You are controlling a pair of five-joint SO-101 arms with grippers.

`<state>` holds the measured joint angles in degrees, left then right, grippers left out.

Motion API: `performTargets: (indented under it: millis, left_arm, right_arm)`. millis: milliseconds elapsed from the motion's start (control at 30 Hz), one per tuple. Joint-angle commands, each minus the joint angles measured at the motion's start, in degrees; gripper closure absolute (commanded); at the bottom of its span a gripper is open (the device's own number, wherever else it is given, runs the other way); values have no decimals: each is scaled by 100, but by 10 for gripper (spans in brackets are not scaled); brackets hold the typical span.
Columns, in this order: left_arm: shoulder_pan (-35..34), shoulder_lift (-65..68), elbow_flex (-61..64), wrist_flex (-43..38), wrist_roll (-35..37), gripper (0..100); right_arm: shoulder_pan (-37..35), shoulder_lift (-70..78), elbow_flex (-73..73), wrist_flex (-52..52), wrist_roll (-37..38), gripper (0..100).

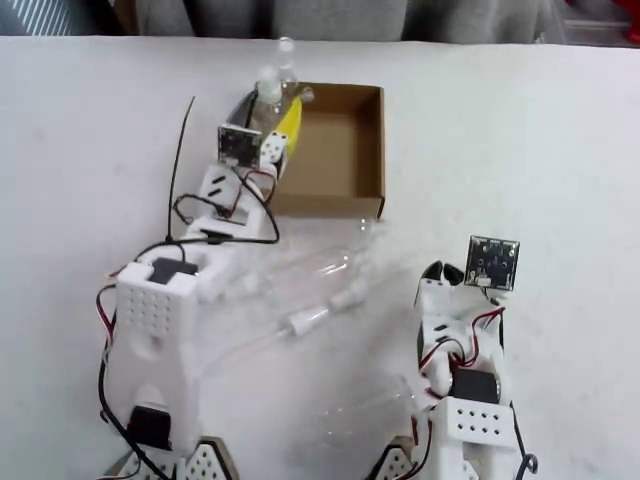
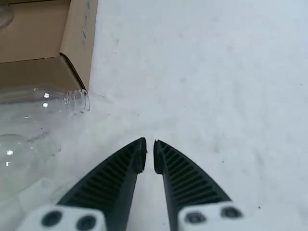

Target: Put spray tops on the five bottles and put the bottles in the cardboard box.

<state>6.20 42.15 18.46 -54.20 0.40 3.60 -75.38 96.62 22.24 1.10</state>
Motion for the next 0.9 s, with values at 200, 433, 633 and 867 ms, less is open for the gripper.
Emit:
performTargets:
  millis: [200, 433, 633, 867]
  left_arm:
    - [-40, -84, -290, 132, -88, 867]
    - [-75, -92, -281, 132, -88, 867]
    - [-40, -136, -70, 132, -88, 765]
    - [-92, -163, -44, 818, -70, 598]
  right_arm:
    - [48, -22, 53, -75, 88, 984]
    - [48, -22, 53, -75, 88, 984]
    - [40, -13, 53, -75, 88, 984]
    - [40, -13, 53, -75, 88, 984]
